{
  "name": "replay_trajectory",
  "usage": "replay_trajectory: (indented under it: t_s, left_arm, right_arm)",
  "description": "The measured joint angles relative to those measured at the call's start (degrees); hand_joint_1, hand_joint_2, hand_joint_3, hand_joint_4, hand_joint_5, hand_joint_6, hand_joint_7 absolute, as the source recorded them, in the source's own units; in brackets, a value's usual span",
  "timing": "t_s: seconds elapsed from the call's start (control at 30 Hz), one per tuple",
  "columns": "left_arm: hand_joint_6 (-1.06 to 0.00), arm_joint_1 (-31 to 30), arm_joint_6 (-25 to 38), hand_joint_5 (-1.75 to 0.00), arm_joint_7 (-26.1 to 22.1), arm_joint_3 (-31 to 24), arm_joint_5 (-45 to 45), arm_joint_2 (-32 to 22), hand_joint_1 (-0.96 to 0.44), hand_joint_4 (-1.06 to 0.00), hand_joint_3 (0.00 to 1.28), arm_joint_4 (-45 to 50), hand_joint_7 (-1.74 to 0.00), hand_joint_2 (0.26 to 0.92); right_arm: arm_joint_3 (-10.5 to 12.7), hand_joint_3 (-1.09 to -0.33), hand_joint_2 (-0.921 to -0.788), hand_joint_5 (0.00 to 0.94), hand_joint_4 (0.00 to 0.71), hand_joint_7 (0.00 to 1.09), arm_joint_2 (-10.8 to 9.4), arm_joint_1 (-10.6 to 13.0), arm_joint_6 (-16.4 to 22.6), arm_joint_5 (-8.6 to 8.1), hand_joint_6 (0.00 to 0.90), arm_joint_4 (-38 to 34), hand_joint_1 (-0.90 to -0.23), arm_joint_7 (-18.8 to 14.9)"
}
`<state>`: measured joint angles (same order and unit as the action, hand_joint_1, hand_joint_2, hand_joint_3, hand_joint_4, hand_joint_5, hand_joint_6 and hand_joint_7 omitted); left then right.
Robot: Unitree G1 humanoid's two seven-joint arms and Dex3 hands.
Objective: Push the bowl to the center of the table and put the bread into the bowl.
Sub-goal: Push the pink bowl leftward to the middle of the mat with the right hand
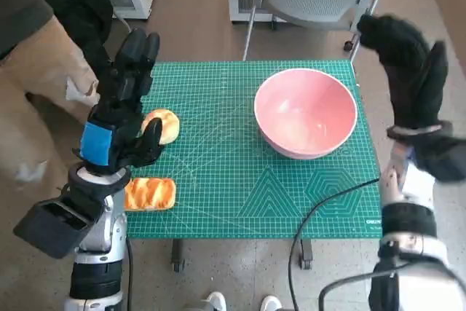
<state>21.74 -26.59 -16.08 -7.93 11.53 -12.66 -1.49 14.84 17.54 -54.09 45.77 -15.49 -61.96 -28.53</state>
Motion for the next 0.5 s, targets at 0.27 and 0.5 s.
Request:
replay_trajectory:
  t_s: [0.27,0.5]
  left_arm:
    - [0.0,-0.01,0.05,-0.15,-0.01,-0.12,0.0,-0.09,-0.75,0.0,0.69,0.0,-0.28,0.921]
    - [0.0,-0.25,0.05,-0.15,-0.02,-0.32,0.0,-0.19,-0.75,0.0,0.69,0.03,-0.28,0.921]
  right_arm:
    - [0.04,-0.703,-0.921,0.0,0.087,0.0,0.08,-3.08,-3.71,2.42,0.134,-6.61,-0.687,3.79]
    - [0.41,-0.74,-0.921,0.0,0.078,0.0,0.11,-4.43,-7.98,3.79,0.128,-9.68,-0.664,4.93]
